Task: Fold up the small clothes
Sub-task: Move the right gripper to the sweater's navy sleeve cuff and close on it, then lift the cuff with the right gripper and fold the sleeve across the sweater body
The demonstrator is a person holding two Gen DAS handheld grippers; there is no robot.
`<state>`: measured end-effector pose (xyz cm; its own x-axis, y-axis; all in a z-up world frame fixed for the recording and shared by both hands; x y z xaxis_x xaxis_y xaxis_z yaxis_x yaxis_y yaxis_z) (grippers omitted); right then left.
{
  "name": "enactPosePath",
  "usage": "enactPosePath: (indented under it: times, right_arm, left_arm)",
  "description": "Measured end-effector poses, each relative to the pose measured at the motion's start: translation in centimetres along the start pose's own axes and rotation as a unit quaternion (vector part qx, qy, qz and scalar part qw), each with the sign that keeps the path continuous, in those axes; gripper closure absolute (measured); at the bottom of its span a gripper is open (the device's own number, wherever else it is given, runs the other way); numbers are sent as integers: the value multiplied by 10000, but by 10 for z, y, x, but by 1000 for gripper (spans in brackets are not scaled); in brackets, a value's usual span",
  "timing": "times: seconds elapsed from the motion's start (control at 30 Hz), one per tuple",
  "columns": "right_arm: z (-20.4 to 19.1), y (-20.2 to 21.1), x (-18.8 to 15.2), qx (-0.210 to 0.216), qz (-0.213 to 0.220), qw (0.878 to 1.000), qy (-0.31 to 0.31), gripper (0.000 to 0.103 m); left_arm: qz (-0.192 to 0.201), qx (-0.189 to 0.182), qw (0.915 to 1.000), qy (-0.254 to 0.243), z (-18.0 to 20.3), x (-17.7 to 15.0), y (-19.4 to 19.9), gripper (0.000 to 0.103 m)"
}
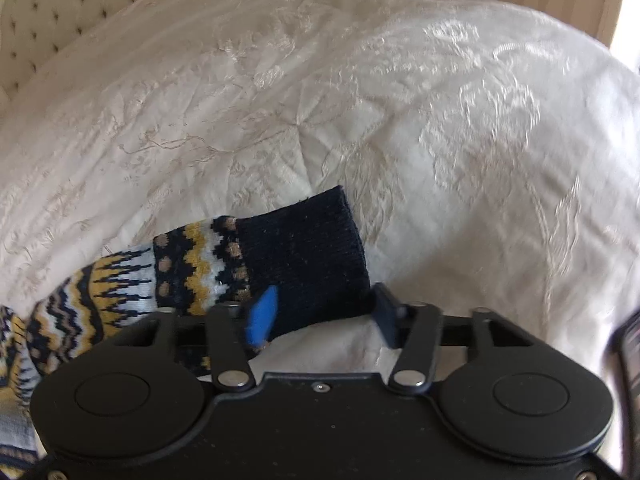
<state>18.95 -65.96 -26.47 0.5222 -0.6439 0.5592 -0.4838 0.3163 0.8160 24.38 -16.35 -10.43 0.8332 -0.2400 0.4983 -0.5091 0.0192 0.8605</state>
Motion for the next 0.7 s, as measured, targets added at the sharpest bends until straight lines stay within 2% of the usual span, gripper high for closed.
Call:
enactPosePath:
  times: [0.03, 0.07, 0.2, 0.37, 0.53, 0.7]
  right_arm:
    - [2, 1, 0, 17, -1, 10000, -87, 75]
    - [3, 4, 0, 95, -24, 9997, -228, 90]
    - [3, 28, 8, 584, 122, 9958, -699, 91]
    - [-29, 74, 25, 989, 414, 9928, -526, 91]
    - [-86, 115, 38, 1297, 683, 9889, -241, 92]
    - [-178, 148, 44, 1645, 897, 9823, 33, 97]
  left_arm:
    - [-12, -37, 10000, 72, -2, 1, 0, 46]
    - [-14, -62, 9999, 110, -4, 1, 0, 46]
    - [53, -19, 10000, 23, -9, 1, 2, 46]
    - [89, -92, 9999, -10, -20, -2, 0, 46]
    - [60, -274, 9996, 95, -52, -9, -8, 46]
    - [5, -464, 9989, 119, -101, -13, -27, 46]
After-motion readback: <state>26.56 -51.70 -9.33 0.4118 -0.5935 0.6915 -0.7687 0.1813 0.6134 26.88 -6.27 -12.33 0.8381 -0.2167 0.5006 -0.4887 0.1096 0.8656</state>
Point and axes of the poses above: each gripper's, at about its wrist camera, not at the fingertips, and y roughly against the way its jaws point, z to its right, x to its top, the point moved 6 cm from there along -y, roughly the way its jaws point, and after that the axes turned 4 degrees about z, right-handed, at the moved point
